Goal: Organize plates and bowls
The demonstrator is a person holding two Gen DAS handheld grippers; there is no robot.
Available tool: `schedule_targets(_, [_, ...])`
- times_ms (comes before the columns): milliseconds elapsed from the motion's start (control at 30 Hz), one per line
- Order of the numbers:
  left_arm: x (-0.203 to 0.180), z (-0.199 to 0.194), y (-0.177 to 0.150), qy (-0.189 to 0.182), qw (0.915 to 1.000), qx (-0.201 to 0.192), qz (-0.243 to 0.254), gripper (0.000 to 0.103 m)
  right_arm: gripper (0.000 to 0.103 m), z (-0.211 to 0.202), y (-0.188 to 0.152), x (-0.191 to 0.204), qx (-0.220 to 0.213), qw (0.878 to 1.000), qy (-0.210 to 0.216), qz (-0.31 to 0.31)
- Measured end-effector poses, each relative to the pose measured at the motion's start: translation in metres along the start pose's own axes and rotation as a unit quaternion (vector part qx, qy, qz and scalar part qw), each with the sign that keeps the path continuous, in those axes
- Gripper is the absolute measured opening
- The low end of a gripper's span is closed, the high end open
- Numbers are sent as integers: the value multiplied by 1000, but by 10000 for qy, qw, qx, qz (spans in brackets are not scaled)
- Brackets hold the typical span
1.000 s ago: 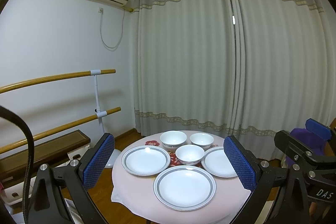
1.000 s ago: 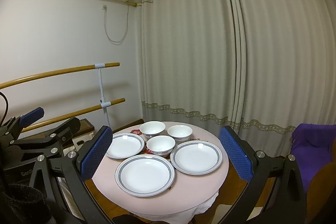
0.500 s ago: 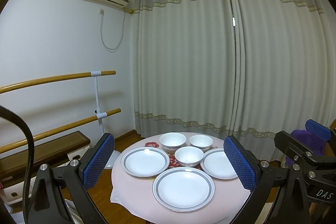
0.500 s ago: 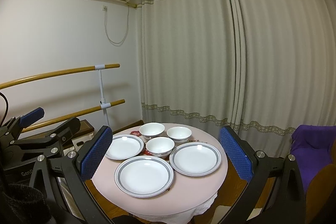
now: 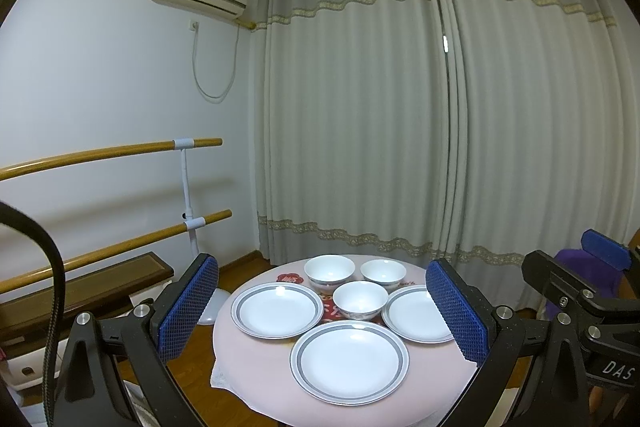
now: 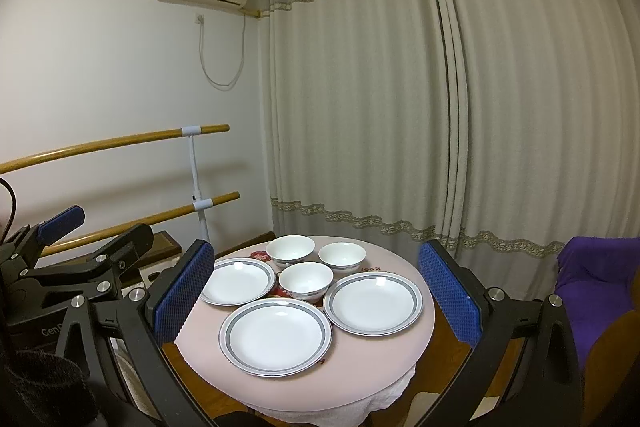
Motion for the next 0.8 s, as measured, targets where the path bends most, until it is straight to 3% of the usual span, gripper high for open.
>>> schedule_targets(800, [-2,-1,-1,-10,10000,-26,-13,102,103,-4,0,-3,-23,10000,9,34])
Point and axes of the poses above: each gripper's, at about its wrist camera, not at the fingertips, and z roughly the way its jaws point, x to its left, y to its top, the point moved 2 cm from there along z, roughly the way its jaws point, and after that the axes turned 7 degrees about y, right-handed, at the moved point
